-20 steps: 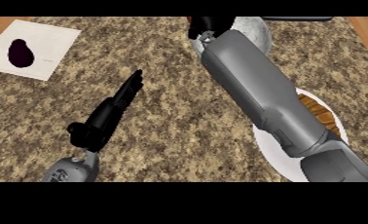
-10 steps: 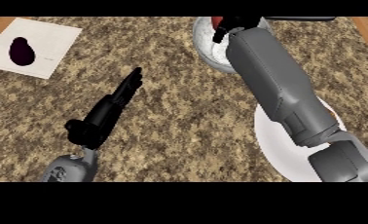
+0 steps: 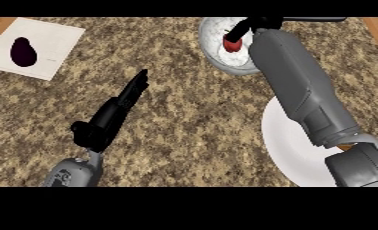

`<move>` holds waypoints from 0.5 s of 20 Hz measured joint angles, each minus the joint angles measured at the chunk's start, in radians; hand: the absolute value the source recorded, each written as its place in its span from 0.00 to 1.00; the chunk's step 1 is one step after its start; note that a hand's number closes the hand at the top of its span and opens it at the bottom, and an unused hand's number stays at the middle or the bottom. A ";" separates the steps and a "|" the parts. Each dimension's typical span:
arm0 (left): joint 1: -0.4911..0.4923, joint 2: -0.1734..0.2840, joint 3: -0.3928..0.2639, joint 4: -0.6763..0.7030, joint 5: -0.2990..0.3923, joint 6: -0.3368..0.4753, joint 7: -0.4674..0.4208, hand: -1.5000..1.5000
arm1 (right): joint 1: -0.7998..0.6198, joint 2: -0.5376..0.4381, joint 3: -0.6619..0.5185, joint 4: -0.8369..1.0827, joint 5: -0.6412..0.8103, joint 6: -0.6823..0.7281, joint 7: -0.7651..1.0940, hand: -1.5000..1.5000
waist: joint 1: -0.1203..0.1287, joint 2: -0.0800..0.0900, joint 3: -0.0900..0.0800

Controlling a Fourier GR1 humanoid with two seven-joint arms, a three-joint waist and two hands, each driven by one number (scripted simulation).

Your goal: Pick the bell pepper from the plate and place it in the bowl

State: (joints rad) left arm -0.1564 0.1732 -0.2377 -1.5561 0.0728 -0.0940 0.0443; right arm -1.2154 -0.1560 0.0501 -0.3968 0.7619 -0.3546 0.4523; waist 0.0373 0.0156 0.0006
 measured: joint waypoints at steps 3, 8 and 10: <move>-0.003 0.008 0.013 0.007 0.001 -0.010 -0.004 0.50 | -0.008 -0.007 -0.039 0.005 -0.017 -0.082 -0.033 0.00 | -0.001 -0.001 0.000; 0.011 -0.002 0.011 -0.010 -0.007 0.000 0.004 0.50 | 0.002 -0.039 -0.121 -0.031 -0.070 -0.211 -0.057 0.00 | -0.011 -0.006 0.000; 0.025 -0.008 0.003 -0.025 -0.016 0.007 0.011 0.50 | 0.025 -0.044 -0.152 -0.056 -0.098 -0.245 -0.064 0.00 | -0.017 -0.010 0.000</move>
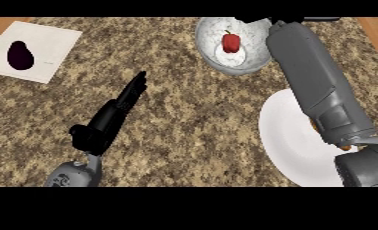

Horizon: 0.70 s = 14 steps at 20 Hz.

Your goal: Pick the bell pepper from the plate and place it in the bowl

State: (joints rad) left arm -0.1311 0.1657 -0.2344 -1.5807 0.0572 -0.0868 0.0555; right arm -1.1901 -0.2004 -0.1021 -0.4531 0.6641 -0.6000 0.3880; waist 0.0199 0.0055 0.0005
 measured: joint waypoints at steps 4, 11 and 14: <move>0.023 -0.001 0.004 -0.009 -0.010 0.005 -0.005 0.50 | 0.067 -0.052 -0.063 -0.066 -0.069 -0.001 -0.040 0.00 | -0.013 -0.005 0.000; 0.026 0.006 0.034 -0.016 0.000 -0.002 0.016 0.50 | 0.288 -0.145 -0.137 -0.293 -0.186 0.047 -0.116 0.00 | -0.040 -0.013 0.000; 0.017 0.000 0.040 -0.013 -0.003 -0.001 0.016 0.50 | 0.401 -0.194 -0.174 -0.406 -0.254 0.112 -0.157 0.00 | -0.045 -0.014 0.000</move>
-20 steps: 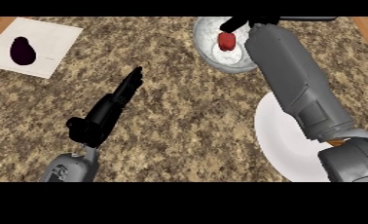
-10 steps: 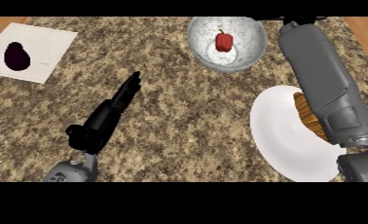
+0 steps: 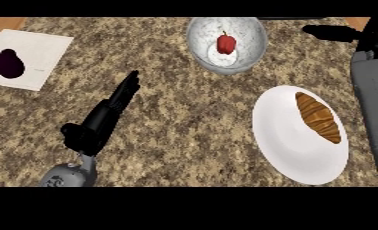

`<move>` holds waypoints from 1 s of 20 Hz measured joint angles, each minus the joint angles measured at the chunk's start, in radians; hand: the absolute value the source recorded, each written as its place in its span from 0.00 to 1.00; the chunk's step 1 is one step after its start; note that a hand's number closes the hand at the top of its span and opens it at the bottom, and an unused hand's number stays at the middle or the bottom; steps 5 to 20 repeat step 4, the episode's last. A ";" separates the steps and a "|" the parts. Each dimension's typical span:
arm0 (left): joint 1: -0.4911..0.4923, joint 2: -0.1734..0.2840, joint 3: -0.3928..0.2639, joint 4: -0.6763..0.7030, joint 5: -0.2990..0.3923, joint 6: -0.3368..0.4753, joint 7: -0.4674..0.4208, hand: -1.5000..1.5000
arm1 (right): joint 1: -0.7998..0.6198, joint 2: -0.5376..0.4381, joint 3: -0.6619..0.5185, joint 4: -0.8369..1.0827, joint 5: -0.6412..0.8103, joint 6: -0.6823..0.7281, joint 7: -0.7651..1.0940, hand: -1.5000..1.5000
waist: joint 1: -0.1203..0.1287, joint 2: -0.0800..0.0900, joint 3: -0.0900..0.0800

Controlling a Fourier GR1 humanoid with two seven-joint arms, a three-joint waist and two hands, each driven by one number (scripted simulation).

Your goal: Pick the bell pepper from the plate and place it in the bowl

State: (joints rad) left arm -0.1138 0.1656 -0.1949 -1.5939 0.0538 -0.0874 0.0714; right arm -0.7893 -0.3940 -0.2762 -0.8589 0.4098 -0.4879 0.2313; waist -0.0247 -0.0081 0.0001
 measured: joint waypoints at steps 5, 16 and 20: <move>0.028 0.002 0.003 -0.006 0.001 -0.015 -0.016 0.50 | 0.168 -0.040 -0.033 -0.160 -0.085 0.100 -0.028 0.00 | 0.002 0.000 0.000; 0.028 0.002 0.003 -0.006 0.001 -0.015 -0.016 0.50 | 0.168 -0.040 -0.033 -0.160 -0.085 0.100 -0.028 0.00 | 0.002 0.000 0.000; 0.028 0.002 0.003 -0.006 0.001 -0.015 -0.016 0.50 | 0.168 -0.040 -0.033 -0.160 -0.085 0.100 -0.028 0.00 | 0.002 0.000 0.000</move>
